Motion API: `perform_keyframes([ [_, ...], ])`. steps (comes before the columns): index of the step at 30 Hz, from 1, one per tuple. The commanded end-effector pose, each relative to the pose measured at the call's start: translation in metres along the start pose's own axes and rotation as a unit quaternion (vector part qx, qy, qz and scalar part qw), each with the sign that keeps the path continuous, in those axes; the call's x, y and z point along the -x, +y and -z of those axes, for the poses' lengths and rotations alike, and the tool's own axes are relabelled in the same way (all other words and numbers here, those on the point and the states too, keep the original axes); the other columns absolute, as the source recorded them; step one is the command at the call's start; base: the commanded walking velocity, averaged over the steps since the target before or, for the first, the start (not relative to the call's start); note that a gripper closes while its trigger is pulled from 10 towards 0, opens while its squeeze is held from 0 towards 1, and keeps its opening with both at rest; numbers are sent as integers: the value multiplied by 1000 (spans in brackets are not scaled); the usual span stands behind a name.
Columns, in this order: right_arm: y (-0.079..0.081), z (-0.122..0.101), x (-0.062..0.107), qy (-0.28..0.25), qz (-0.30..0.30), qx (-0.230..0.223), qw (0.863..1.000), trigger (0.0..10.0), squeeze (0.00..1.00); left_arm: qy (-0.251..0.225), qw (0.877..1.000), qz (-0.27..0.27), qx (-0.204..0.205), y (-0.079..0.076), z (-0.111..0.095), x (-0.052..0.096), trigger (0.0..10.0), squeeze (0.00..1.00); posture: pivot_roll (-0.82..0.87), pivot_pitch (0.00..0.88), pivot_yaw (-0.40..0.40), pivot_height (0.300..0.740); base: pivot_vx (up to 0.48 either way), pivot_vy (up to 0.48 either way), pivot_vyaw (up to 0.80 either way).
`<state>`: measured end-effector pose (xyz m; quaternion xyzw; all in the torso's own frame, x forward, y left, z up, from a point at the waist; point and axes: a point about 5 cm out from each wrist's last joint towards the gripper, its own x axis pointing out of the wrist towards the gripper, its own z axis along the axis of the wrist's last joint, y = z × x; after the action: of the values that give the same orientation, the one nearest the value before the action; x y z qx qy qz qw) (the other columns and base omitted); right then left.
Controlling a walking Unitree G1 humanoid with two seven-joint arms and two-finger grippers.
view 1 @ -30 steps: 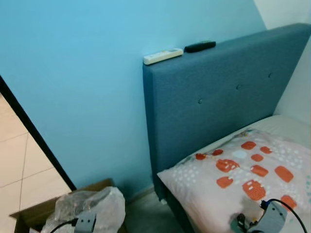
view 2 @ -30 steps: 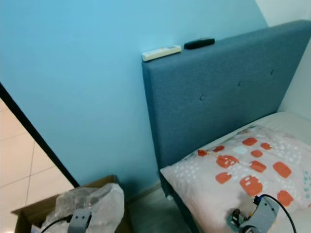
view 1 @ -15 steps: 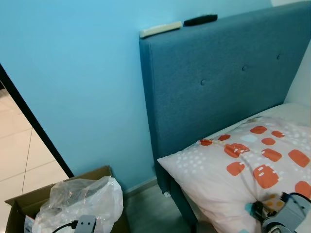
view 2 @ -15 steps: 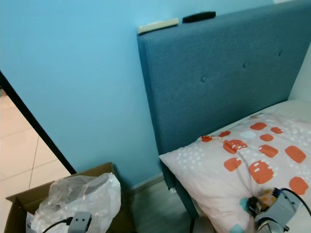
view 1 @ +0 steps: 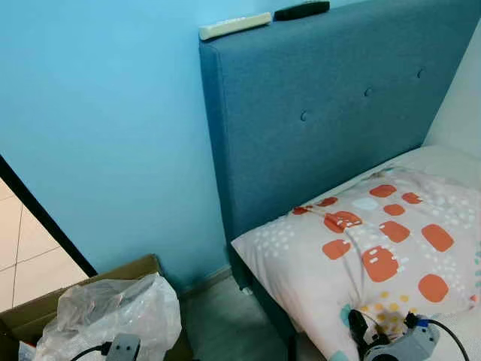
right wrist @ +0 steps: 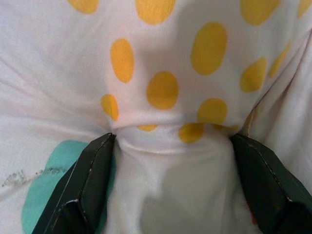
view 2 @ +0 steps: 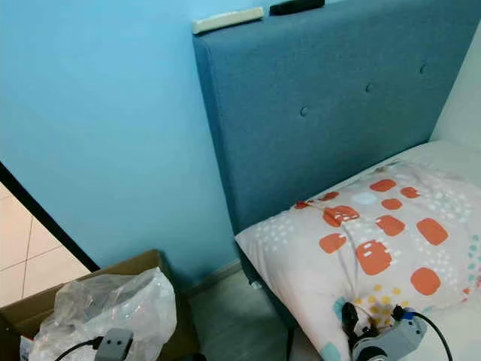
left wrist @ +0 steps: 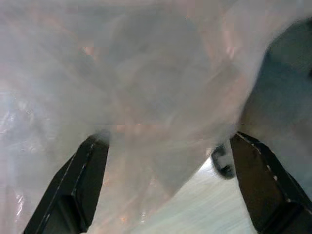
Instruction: Clean up the room
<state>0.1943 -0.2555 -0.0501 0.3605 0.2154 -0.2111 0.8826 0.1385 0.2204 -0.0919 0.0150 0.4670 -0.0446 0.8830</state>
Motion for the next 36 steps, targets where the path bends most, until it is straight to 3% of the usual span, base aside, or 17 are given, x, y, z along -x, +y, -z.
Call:
perform_keyframes([
  [1, 1, 27, 5, 43, 7, -18, 999, 10000, 0, 30, 999, 2, -10, 6, 17, 6, 10000, 0, -17, 168, 107, 604, 0, 0, 0],
  [14, 39, -53, -25, -94, -55, -17, 994, 10000, 0, 19, 999, 20, -47, 23, 33, 23, 10000, 0, 129, 278, 173, 604, 0, 0, 0],
  [16, 47, -78, -30, -130, -63, -30, 989, 10000, 0, 24, 998, 20, -55, 29, 39, 28, 10000, 0, 142, 276, 183, 604, 0, 0, 0],
  [17, 47, -78, -30, -130, -63, -30, 989, 10000, 0, 24, 998, 20, -55, 29, 39, 28, 10000, 0, 142, 276, 183, 604, 0, 0, 0],
  [18, 56, -106, -33, -168, -79, -38, 982, 10000, 0, 29, 998, 17, -58, 34, 42, 31, 10000, 0, 150, 275, 186, 604, 0, 0, 0],
  [19, 56, -106, -33, -168, -79, -38, 982, 10000, 0, 29, 998, 17, -58, 34, 42, 31, 10000, 0, 150, 275, 186, 604, 0, 0, 0],
  [21, 61, -128, -32, -199, -89, -40, 975, 10000, 0, 28, 998, 15, -58, 36, 42, 32, 10000, 0, 154, 273, 187, 604, 0, 0, 0],
  [23, 60, -138, -31, -213, -88, -40, 972, 10000, 0, 25, 998, 16, -59, 36, 41, 32, 10000, 0, 154, 273, 187, 604, 0, 0, 0],
  [25, 51, -165, -26, -253, -72, -49, 963, 10000, 0, 15, 998, 17, -60, 35, 36, 30, 10000, 0, 154, 273, 187, 604, 0, 0, 0],
  [26, 51, -165, -26, -253, -72, -49, 963, 10000, 0, 15, 998, 17, -60, 35, 36, 30, 10000, 0, 154, 273, 187, 604, 0, 0, 0],
  [27, 45, -182, -20, -280, -63, -55, 956, 10000, 0, 9, 998, 20, -60, 34, 33, 29, 10000, 0, 171, 274, 190, 604, 0, 0, 0],
  [28, 45, -182, -20, -280, -63, -55, 956, 10000, 0, 9, 998, 20, -60, 34, 33, 29, 10000, 0, 171, 274, 190, 604, 0, 0, 0],
  [29, 37, -203, -12, -313, -55, -58, 946, 10000, 0, 3, 998, 26, -64, 33, 31, 28, 10000, 0, 170, 277, 194, 604, 0, 0, 0],
  [36, 27, -218, -4, -335, -47, -52, 940, 10000, 0, 4, 997, 29, -68, 32, 31, 28, 10000, 0, 171, 272, 197, 604, 0, 0, 0],
])
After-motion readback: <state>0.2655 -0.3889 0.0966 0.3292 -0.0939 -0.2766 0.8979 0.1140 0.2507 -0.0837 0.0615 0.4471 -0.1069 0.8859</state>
